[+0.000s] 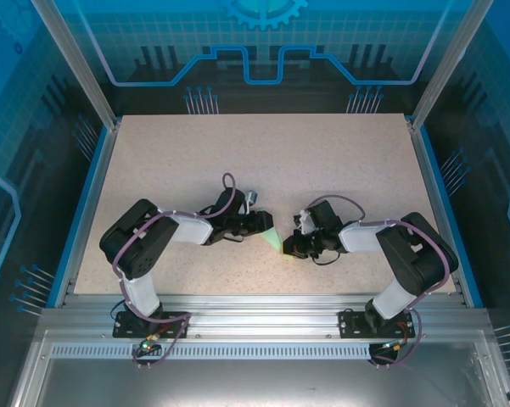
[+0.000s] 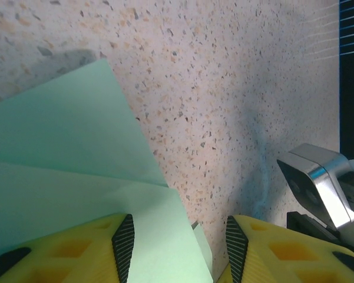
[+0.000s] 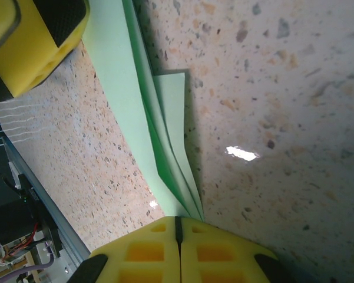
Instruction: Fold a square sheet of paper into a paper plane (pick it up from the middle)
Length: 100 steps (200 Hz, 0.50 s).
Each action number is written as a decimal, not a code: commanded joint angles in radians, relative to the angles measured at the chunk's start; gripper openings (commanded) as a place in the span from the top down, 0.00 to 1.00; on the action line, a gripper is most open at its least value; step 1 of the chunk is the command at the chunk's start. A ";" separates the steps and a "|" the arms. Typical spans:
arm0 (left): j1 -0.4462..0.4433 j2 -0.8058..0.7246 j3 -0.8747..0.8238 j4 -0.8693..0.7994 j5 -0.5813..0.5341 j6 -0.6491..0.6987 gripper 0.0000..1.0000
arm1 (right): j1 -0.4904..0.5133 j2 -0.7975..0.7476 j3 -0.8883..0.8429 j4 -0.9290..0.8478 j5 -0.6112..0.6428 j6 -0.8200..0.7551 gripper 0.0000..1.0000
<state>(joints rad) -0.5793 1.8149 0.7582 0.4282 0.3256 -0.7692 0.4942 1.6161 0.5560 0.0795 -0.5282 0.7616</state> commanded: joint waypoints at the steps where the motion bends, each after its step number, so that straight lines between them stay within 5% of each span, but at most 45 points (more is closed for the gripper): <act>1: 0.054 0.014 -0.036 -0.005 -0.054 0.007 0.51 | -0.014 0.034 -0.053 -0.156 0.108 -0.024 0.95; 100: 0.212 0.047 0.014 -0.073 0.001 0.112 0.50 | -0.022 0.008 -0.048 -0.173 0.105 -0.030 0.95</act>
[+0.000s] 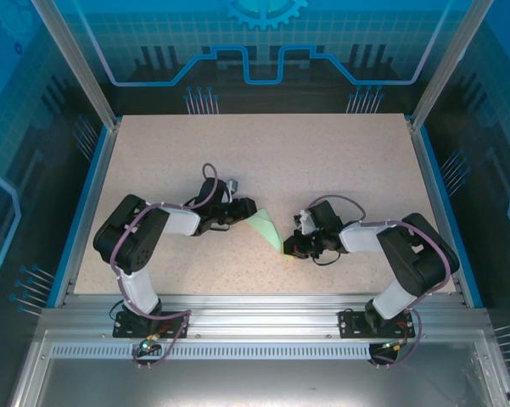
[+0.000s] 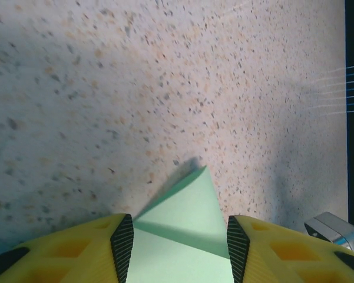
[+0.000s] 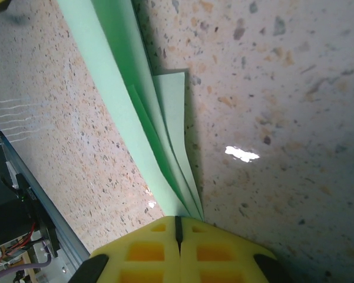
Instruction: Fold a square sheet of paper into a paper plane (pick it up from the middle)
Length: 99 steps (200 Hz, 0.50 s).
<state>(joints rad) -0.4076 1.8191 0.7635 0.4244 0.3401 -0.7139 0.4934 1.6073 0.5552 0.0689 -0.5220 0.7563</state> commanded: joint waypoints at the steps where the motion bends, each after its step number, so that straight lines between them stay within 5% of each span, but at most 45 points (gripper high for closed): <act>1: 0.041 0.043 0.008 -0.071 -0.013 0.057 0.49 | -0.022 0.016 -0.047 -0.163 0.099 -0.025 0.95; 62: 0.042 -0.167 0.010 -0.178 -0.016 0.023 0.45 | -0.018 -0.095 -0.023 -0.125 0.029 -0.025 0.85; 99: -0.047 -0.326 0.024 -0.428 -0.164 -0.032 0.39 | -0.031 -0.290 0.012 -0.213 0.077 -0.066 0.70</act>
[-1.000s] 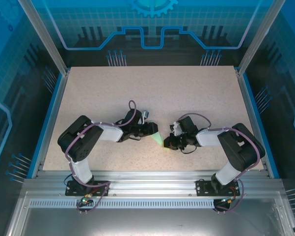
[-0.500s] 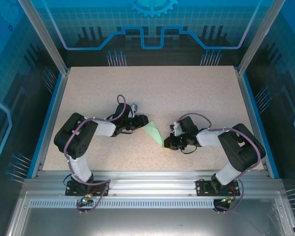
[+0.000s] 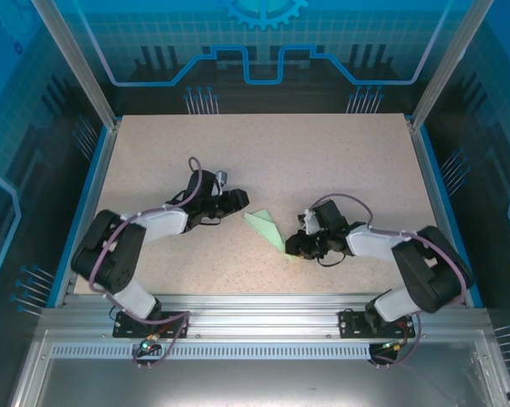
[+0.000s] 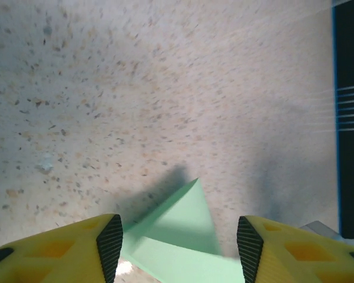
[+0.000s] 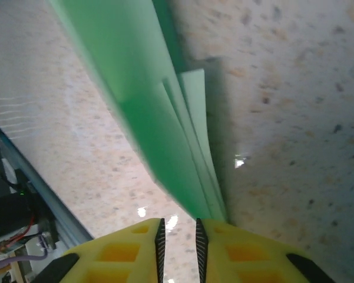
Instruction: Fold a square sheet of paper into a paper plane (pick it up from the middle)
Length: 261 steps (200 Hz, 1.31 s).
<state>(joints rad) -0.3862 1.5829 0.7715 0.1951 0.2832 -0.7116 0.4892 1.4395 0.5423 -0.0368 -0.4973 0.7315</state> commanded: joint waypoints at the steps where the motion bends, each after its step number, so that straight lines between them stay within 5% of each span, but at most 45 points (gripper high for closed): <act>1: -0.073 -0.094 0.017 -0.205 -0.112 -0.036 0.39 | -0.028 -0.128 0.026 -0.113 0.056 -0.044 0.70; 54: -0.275 -0.107 0.070 -0.412 -0.320 -0.170 0.27 | -0.178 -0.203 0.008 -0.174 0.072 -0.099 0.59; 150: -0.369 0.141 0.272 -0.475 -0.297 -0.243 0.24 | -0.156 -0.151 -0.005 -0.152 0.023 -0.130 0.52; 261: -0.387 -0.022 0.055 -0.388 -0.298 -0.246 0.69 | -0.055 -0.023 0.097 -0.149 0.042 -0.177 0.51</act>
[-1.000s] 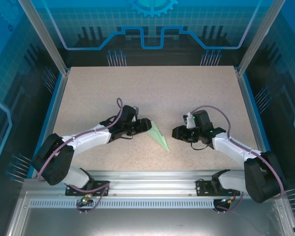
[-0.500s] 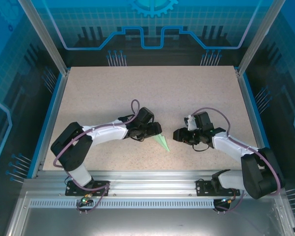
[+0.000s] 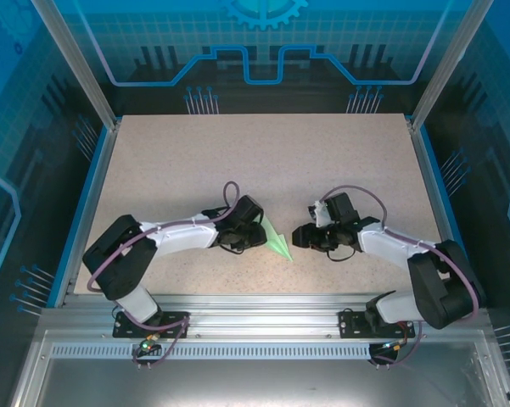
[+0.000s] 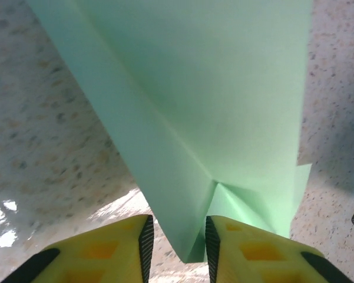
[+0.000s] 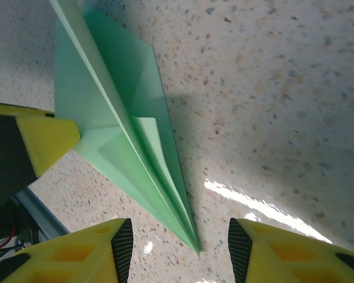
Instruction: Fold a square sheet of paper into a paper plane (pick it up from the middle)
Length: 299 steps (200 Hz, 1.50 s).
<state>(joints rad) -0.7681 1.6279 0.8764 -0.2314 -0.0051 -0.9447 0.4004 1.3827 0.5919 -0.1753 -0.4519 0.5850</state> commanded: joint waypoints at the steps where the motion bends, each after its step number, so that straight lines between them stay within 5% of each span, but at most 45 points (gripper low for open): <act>1: -0.005 -0.069 -0.051 0.039 -0.010 -0.014 0.69 | 0.035 0.035 0.048 -0.010 -0.004 -0.031 0.50; 99: -0.005 -0.076 -0.093 0.074 -0.007 -0.008 0.71 | 0.097 0.225 0.188 -0.023 0.036 -0.113 0.49; 168: -0.005 -0.071 -0.097 0.073 -0.009 -0.008 0.71 | 0.127 0.244 0.217 -0.005 -0.064 -0.169 0.52; 299: -0.005 -0.088 -0.112 0.076 -0.016 -0.014 0.71 | 0.282 0.280 0.325 -0.174 0.209 -0.293 0.63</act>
<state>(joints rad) -0.7681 1.5520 0.7876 -0.1665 -0.0051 -0.9451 0.6495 1.6493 0.8719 -0.2924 -0.3172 0.3336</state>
